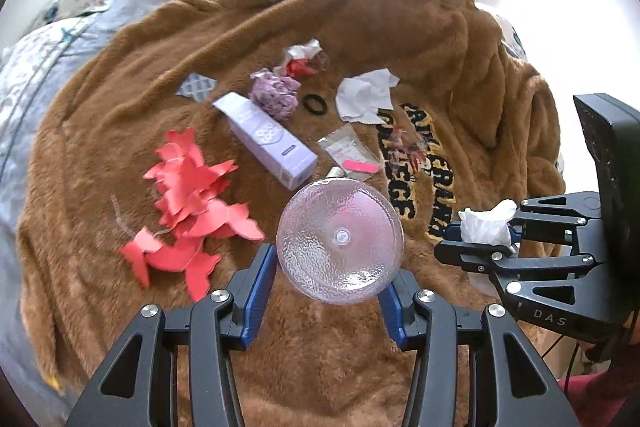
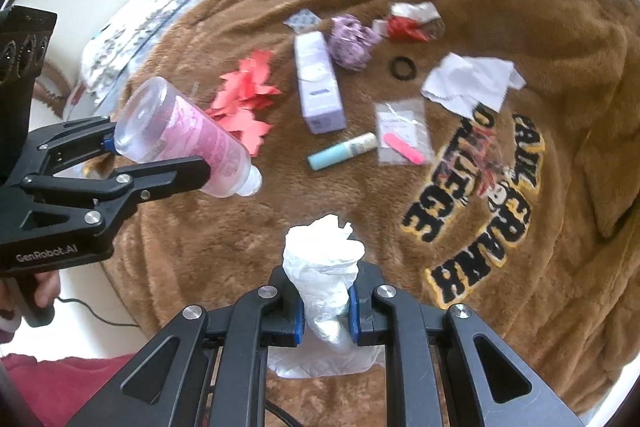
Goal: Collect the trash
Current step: 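Carry the bottle and tissue over to the pink-rimmed trash bin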
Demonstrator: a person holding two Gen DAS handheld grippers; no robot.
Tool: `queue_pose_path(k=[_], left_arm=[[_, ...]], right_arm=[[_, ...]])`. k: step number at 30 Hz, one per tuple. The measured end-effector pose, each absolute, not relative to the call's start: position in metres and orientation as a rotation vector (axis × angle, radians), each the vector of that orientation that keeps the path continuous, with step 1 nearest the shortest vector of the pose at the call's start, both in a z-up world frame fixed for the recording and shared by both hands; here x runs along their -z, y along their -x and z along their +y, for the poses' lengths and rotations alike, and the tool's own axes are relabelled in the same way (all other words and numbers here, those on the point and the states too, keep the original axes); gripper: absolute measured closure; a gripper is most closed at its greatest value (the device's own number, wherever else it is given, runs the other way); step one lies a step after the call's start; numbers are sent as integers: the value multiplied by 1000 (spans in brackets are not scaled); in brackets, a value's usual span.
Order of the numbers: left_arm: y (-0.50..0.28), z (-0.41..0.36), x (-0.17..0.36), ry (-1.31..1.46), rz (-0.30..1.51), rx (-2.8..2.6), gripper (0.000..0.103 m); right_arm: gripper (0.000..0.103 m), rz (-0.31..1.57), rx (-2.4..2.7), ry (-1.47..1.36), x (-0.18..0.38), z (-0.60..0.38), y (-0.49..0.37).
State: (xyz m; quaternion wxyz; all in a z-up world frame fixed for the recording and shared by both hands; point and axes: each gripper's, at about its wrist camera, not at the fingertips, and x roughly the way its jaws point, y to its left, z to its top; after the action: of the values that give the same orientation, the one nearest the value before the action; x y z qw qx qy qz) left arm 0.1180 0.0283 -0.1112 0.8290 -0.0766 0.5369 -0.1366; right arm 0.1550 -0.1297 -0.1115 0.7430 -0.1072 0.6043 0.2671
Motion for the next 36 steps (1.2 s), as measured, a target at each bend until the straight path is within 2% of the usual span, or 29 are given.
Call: queue_pose_path(k=[12, 23, 36], left_arm=[[-17, 85, 82, 320, 1061, 8, 53], [123, 130, 69, 522, 990, -436, 53], [286, 169, 87, 783, 899, -827, 53]], right_arm=[[88, 1240, -799, 299, 76, -64, -103], [88, 1167, -1187, 435, 59, 22, -13], [88, 1141, -1580, 676, 64, 113, 120]])
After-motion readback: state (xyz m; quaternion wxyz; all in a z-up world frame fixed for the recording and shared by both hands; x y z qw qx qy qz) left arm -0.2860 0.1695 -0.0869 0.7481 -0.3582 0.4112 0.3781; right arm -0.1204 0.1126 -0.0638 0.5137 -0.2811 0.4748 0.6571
